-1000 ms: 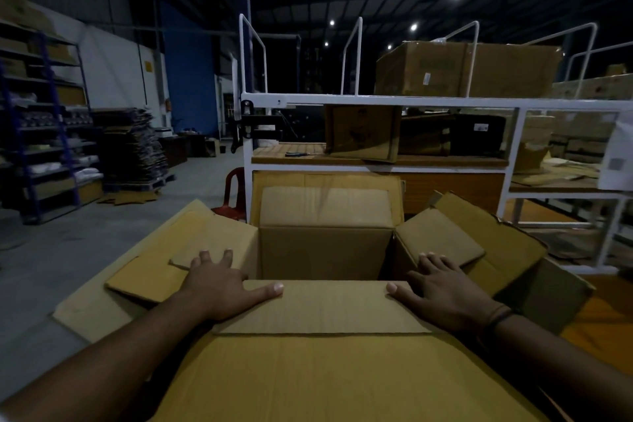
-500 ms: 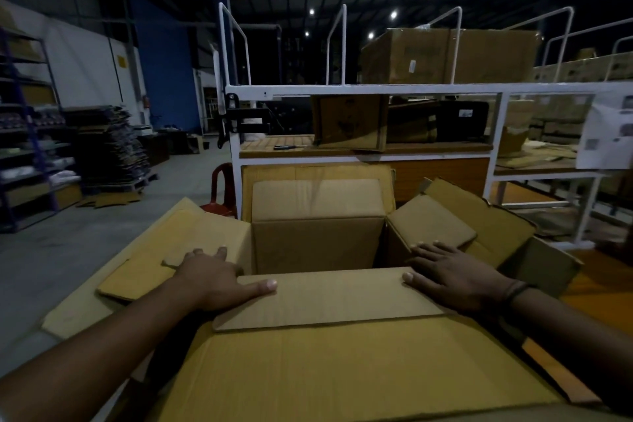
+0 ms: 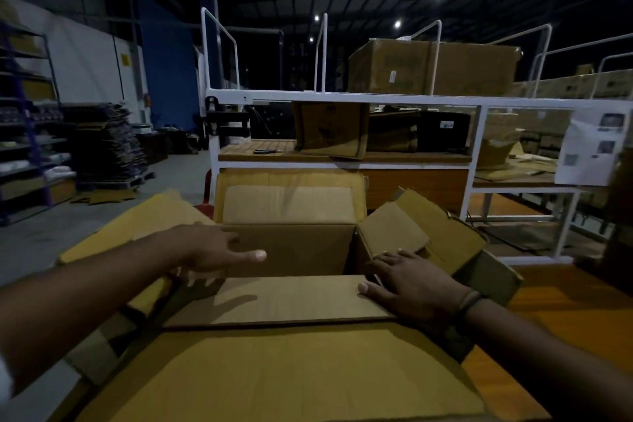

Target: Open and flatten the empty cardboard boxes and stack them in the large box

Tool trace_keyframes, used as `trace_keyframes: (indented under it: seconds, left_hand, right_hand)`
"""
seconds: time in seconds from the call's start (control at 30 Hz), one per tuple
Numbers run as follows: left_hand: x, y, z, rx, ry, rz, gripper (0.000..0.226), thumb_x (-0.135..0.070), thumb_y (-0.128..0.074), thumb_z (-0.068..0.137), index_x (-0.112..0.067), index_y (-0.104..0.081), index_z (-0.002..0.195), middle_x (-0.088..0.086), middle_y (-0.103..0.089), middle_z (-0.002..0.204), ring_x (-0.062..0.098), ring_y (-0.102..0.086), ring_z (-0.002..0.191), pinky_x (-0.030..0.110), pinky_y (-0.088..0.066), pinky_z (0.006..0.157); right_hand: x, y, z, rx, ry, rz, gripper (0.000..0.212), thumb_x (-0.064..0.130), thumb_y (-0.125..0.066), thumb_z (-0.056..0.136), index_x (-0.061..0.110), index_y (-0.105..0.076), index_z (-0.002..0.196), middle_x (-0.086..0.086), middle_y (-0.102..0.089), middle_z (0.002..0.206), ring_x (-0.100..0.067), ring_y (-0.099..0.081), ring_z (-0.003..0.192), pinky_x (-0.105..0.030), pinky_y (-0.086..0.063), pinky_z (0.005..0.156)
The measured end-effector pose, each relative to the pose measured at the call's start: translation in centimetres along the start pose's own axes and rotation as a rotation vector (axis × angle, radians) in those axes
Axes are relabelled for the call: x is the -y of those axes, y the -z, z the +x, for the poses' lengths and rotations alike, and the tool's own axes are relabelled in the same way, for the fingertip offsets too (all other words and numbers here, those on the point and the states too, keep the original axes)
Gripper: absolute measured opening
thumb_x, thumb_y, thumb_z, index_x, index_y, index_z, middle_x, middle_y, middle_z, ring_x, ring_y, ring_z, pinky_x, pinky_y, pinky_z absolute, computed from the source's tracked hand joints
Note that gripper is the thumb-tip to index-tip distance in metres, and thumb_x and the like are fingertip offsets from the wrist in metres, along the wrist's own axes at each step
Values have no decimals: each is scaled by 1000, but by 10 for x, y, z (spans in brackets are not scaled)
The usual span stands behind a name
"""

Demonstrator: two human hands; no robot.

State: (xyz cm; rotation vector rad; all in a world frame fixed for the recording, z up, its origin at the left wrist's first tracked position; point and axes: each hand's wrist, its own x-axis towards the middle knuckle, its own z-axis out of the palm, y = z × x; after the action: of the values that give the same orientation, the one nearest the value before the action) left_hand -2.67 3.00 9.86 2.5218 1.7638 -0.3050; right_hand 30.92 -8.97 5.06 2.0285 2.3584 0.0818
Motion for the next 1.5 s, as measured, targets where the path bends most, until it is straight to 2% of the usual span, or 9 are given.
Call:
trace_keyframes:
  seconds: [0.17,0.4,0.47,0.53,0.63,0.8,1.17,1.3,1.5]
  left_hand:
    - [-55,23,9,-124,-135,-9,114,-101,-19,73,-27,-34,158,7,-42,159,26,-45,140,45,-42,110]
    - [-158,50,29,-262,-255,56,105,-96,-20,78,-27,-42,153,6,-48,155,26,-47,139,47,-45,107]
    - [-188,60,33,-304,-304,77,100,-93,-22,81,-27,-43,153,6,-49,155,26,-47,139,45,-45,106]
    - [-217,70,37,-358,-365,89,99,-92,-21,83,-25,-44,152,6,-51,152,25,-51,135,43,-48,102]
    - [-261,84,45,-453,-428,54,99,-92,-19,83,-24,-47,150,6,-55,147,24,-55,129,44,-51,98]
    - [-351,111,59,-514,-500,-27,97,-92,-25,84,-24,-45,151,9,-57,145,26,-56,128,44,-52,94]
    - [-570,133,81,-536,-719,41,93,-89,-27,88,-22,-49,149,13,-61,138,30,-57,126,40,-45,83]
    - [-626,120,97,-476,-749,122,96,-90,-26,87,-20,-50,148,12,-60,141,31,-56,129,43,-48,88]
    - [-693,93,133,-343,-781,173,93,-89,-28,88,-20,-51,146,13,-58,143,32,-54,130,43,-46,88]
  right_hand:
    - [-12,25,-13,-98,-26,-40,74,70,-33,101,26,-29,160,-1,-30,167,-21,-21,155,-38,-12,126]
    - [-60,48,-33,-388,-113,-20,62,58,-45,102,29,-32,156,4,-49,153,-16,-47,138,-44,-25,123]
    - [-80,57,-44,-464,-152,33,60,54,-50,102,29,-35,154,4,-51,149,-16,-51,130,-38,-41,110]
    - [-104,61,-53,-534,-201,65,60,54,-51,101,28,-37,153,3,-55,142,-13,-56,115,-25,-50,83]
    - [-142,55,-66,-587,-269,106,58,54,-52,101,28,-39,151,2,-60,129,-8,-50,94,-15,-34,58]
    - [-211,38,-102,-606,-390,209,59,51,-57,100,28,-40,152,-2,-58,138,-16,-58,113,-31,-52,79]
    - [-348,-5,-186,-725,-615,315,65,52,-64,95,31,-38,150,-5,-63,135,-22,-65,112,-40,-59,79]
    - [-383,-24,-209,-734,-676,356,64,47,-65,96,30,-38,151,-1,-63,131,-22,-63,117,-45,-59,84]
    - [-426,-51,-221,-755,-750,351,56,41,-66,97,25,-45,146,-3,-62,138,-20,-59,123,-32,-47,90]
